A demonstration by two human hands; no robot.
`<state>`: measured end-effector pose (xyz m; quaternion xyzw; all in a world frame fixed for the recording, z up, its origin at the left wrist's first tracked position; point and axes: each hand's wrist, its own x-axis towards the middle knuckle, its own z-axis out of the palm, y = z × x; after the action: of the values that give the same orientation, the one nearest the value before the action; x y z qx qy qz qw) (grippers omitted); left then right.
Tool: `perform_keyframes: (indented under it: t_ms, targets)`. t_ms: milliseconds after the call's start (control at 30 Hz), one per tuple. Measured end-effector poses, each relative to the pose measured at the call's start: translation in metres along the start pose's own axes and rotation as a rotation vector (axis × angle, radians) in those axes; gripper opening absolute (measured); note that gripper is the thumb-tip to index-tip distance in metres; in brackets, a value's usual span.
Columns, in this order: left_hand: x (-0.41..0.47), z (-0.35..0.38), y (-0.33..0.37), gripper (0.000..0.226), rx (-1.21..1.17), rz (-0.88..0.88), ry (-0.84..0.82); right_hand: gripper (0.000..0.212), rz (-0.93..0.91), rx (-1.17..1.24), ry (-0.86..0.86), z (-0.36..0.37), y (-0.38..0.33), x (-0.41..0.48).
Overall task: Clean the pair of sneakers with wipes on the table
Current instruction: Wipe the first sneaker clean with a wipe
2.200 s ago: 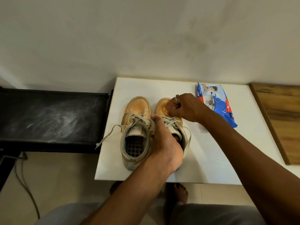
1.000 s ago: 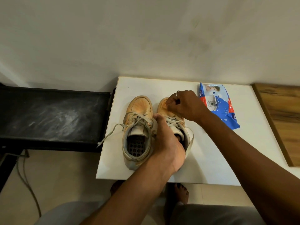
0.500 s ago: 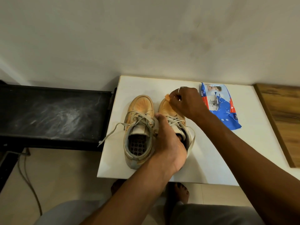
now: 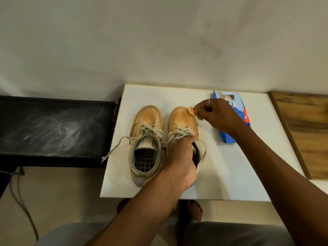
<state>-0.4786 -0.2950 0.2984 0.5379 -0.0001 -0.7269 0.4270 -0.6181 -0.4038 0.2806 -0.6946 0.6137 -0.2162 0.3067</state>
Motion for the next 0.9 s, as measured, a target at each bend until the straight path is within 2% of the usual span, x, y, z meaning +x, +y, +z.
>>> perform_keyframes:
  t_ms: [67,167,333,467,533,667,800,833,900]
  targets:
    - [-0.003,-0.001,0.003,0.025,0.02,-0.011,-0.013,0.013,0.006,0.011,-0.061,-0.003,0.004,-0.007]
    - [-0.008,-0.004,0.008,0.012,0.071,-0.032,-0.058,0.013,0.01,0.036,-0.105,-0.009,0.004,-0.015]
    - [-0.002,-0.009,0.018,0.034,0.127,0.011,-0.072,0.02,0.016,0.021,-0.054,-0.029,-0.01,-0.026]
    - [0.005,-0.013,0.025,0.019,0.096,0.009,-0.06,0.02,0.011,-0.053,-0.016,-0.025,-0.021,-0.036]
    - [0.007,-0.016,0.028,0.018,0.095,0.005,-0.064,0.016,0.008,-0.054,-0.05,-0.02,-0.024,-0.046]
    - [0.012,-0.02,0.032,0.034,0.12,-0.018,-0.071,0.011,0.017,0.002,-0.167,-0.013,-0.022,-0.066]
    - [0.013,-0.021,0.037,0.035,0.136,-0.028,-0.071,0.016,0.042,-0.044,0.049,-0.002,-0.019,-0.061]
    - [0.013,-0.022,0.037,0.033,0.134,-0.03,-0.078,0.017,0.052,-0.037,0.062,0.0,-0.021,-0.059]
    - [0.013,-0.024,0.038,0.031,0.137,-0.041,-0.101,0.016,0.039,0.019,-0.034,-0.001,-0.022,-0.059]
